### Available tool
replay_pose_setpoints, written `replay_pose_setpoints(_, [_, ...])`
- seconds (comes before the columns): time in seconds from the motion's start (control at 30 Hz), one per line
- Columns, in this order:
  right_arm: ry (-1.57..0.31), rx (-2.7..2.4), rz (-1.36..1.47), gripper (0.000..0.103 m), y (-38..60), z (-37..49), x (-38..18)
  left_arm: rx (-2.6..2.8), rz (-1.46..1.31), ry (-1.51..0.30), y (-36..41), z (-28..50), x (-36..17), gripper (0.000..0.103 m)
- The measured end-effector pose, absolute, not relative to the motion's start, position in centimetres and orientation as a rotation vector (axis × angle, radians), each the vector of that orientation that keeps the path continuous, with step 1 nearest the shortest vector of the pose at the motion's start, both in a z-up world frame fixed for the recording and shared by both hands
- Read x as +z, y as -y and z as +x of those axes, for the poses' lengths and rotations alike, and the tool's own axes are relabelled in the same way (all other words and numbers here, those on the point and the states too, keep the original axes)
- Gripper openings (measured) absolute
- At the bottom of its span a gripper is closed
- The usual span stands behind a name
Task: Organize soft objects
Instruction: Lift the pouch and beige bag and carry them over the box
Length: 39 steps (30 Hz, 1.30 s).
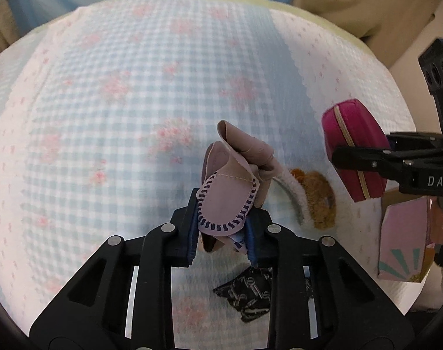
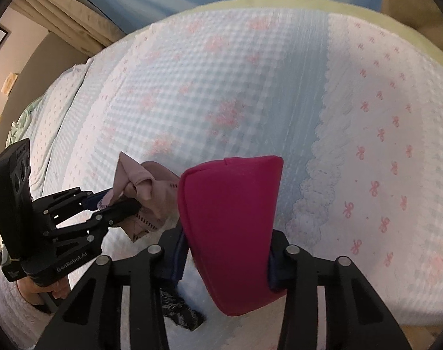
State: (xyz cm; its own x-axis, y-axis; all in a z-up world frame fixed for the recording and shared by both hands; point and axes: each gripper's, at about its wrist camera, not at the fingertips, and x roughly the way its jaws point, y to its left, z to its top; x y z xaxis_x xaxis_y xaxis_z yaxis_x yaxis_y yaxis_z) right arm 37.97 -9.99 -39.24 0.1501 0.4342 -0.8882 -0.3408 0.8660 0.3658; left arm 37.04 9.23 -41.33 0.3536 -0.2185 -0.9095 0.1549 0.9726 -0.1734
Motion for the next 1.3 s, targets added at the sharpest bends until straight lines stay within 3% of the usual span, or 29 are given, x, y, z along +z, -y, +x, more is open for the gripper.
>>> replay_pose_setpoints(0.2, [-1.241, 0.515, 0.101, 0.039, 10.2, 35.7, -34.8, -0.22, -0.088, -1.119, -10.8, 35.3, -37.7, 0.023])
replay_pose_setpoints(0.5, [-1.118, 0.405, 0.097, 0.039, 10.7, 29.2, -24.7, -0.199, -0.105, -1.0, -12.1, 30.8, -28.0, 0.023])
replay_pose_setpoints(0.9, [-0.983, 0.236, 0.103, 0.039, 11.8, 16.8, -12.6, -0.155, -0.06, -0.881, -11.2, 19.9, -15.3, 0.023])
replay_pose_setpoints(1.3, [-0.919, 0.232, 0.097, 0.039, 17.8, 9.1, -9.2, -0.186, -0.071, -0.824, -4.4, 11.5, -9.3, 0.023])
